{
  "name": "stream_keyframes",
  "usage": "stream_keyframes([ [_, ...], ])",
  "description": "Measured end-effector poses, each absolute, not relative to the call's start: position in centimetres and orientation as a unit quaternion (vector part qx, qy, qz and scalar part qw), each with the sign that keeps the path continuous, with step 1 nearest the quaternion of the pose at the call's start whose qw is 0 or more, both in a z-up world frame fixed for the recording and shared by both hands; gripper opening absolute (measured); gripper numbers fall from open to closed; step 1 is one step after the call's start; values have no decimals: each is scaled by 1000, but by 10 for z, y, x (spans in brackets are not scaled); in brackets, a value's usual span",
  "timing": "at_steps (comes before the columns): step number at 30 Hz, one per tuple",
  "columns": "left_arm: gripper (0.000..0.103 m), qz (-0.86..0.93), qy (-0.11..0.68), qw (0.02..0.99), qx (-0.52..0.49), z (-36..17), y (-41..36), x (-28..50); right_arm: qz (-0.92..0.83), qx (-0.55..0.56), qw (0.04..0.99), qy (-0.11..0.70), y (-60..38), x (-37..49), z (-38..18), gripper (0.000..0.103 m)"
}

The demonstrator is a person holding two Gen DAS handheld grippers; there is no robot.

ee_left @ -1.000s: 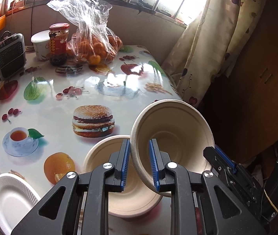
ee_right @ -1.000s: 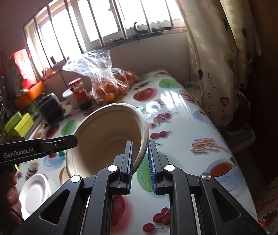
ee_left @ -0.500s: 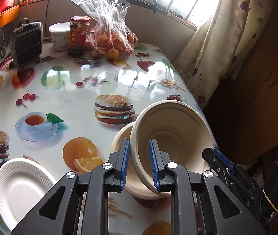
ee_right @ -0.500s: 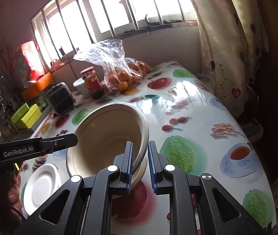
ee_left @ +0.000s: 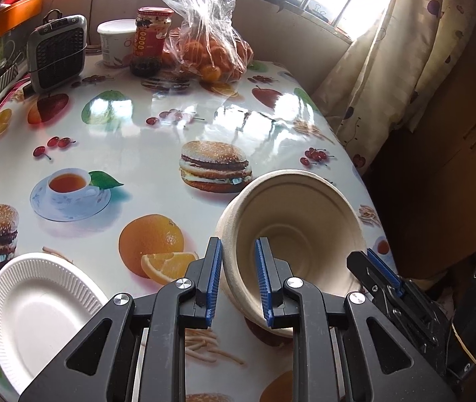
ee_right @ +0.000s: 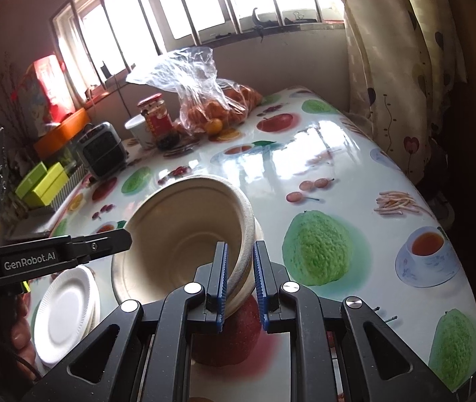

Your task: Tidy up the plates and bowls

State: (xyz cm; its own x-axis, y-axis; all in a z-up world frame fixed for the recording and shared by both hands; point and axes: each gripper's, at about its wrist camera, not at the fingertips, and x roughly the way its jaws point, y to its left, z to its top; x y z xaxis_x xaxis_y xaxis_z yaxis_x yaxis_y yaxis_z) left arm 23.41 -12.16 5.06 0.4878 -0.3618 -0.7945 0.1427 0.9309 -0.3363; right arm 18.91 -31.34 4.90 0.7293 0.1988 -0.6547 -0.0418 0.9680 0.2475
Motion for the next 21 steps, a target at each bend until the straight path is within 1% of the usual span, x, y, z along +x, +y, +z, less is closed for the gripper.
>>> stream_keyframes([
  [12,21,-139,500,847,-116,36,-120,242,67,104,919,375,-311,199,39,16],
  [21,22,-143,496,849,-114,37,-123,243,61,99,919,376,-311,201,37,16],
])
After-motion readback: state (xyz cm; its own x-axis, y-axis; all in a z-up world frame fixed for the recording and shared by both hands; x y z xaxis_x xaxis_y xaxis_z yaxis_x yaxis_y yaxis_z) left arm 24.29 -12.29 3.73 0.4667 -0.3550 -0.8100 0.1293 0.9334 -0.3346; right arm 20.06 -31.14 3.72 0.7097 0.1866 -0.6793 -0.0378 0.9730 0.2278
